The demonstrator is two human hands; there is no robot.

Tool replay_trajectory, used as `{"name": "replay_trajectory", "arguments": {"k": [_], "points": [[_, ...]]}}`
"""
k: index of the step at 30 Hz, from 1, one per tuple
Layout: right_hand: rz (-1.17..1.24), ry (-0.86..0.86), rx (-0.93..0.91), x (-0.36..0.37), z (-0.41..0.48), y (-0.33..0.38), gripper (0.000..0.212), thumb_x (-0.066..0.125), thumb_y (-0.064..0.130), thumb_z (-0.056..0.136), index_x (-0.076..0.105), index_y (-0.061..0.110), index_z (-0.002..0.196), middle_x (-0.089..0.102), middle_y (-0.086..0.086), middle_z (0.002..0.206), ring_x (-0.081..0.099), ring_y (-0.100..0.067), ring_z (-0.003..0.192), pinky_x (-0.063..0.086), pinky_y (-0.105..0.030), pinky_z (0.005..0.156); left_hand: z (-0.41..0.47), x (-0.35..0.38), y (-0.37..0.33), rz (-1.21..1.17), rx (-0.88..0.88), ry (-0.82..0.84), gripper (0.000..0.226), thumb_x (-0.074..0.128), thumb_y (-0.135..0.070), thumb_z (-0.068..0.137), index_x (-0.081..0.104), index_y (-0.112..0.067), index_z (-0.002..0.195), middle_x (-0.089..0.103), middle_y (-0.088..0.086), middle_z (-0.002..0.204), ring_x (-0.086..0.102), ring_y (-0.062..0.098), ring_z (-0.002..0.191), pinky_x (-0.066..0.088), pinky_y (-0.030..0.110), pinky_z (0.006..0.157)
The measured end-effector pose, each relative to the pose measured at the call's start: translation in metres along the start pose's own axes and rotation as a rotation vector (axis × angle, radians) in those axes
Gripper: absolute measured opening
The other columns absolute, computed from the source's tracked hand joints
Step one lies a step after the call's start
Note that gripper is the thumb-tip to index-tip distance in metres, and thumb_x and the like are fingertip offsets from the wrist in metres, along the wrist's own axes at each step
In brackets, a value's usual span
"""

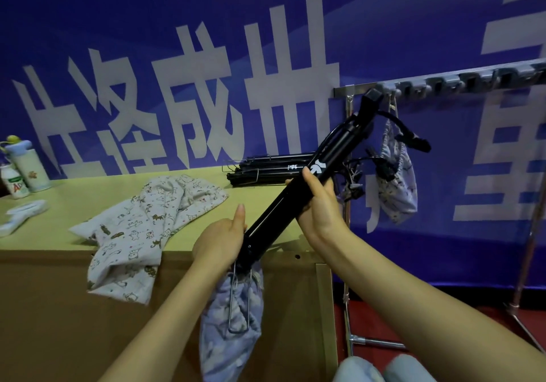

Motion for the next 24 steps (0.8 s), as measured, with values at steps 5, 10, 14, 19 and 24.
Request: {"name": "replay_trajectory", "arguments": {"k": [5,10,14,19,24], "points": [[-0.089,0.092,-0.025,0.013,-0.013,0.004,0.038,0.052,0.015,0.095,0.042,0.02,0.131,0.058,-0.002,0.098,0.062,-0.015,0.086,0.052,-0.031,0.077,-0.008,-0.008,-0.02,-0.192,0.038,0.027,0.072,0.009,-0.057,0.094,0.071,-0.02,0.103,0.068,0.004,0.112,0.06,0.021,0.106,0.043,0.033,0.088],[-0.199,0.136,-0.032,0.016,-0.029,-0.013,0.028,0.057,0.016,0.093,0.049,0.03,0.117,0.06,0.0,0.109,0.059,-0.023,0.108,0.045,-0.049,0.103,-0.022,-0.018,-0.043,-0.569,-0.026,0.076,0.067,0.016,-0.054,0.096,0.069,-0.014,0.11,0.062,0.016,0.059,0.06,0.021,0.055,0.039,0.023,0.055],[-0.217,0.105,-0.039,0.012,-0.034,-0.022,0.027,0.057,0.019,0.093,0.047,0.036,0.112,0.059,-0.004,0.116,0.056,-0.023,0.116,0.042,-0.049,0.105,-0.026,-0.017,-0.043,-0.874,-0.097,0.174,0.059,0.024,-0.055,0.095,0.069,-0.016,0.098,0.046,0.004,0.036,0.04,0.011,0.029,0.033,0.018,0.034],[-0.223,0.089,-0.06,0.009,-0.041,-0.032,0.028,0.058,0.015,0.093,0.048,0.033,0.111,0.062,-0.002,0.111,0.06,-0.021,0.111,0.047,-0.039,0.101,-0.027,-0.016,-0.048,-0.815,-0.016,0.132,0.047,0.036,-0.052,0.093,0.069,-0.018,0.096,0.041,-0.003,0.035,0.039,0.006,0.029,0.031,0.016,0.033],[-0.405,0.125,-0.076,0.01,-0.043,-0.029,0.037,0.069,0.022,0.085,0.052,0.023,0.118,0.064,-0.001,0.11,0.061,-0.017,0.11,0.049,-0.032,0.096,-0.024,-0.017,-0.043,-0.61,0.101,0.047,0.057,0.049,-0.055,0.085,0.072,-0.003,0.077,0.069,0.023,0.074,0.064,0.032,0.07,0.048,0.035,0.065]]}}
Point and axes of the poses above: each hand's wrist, its own z-axis towards the middle knuckle, its own x-axis out of the palm, y = z × x, the point moved 3 cm from there along z, towards the middle knuckle
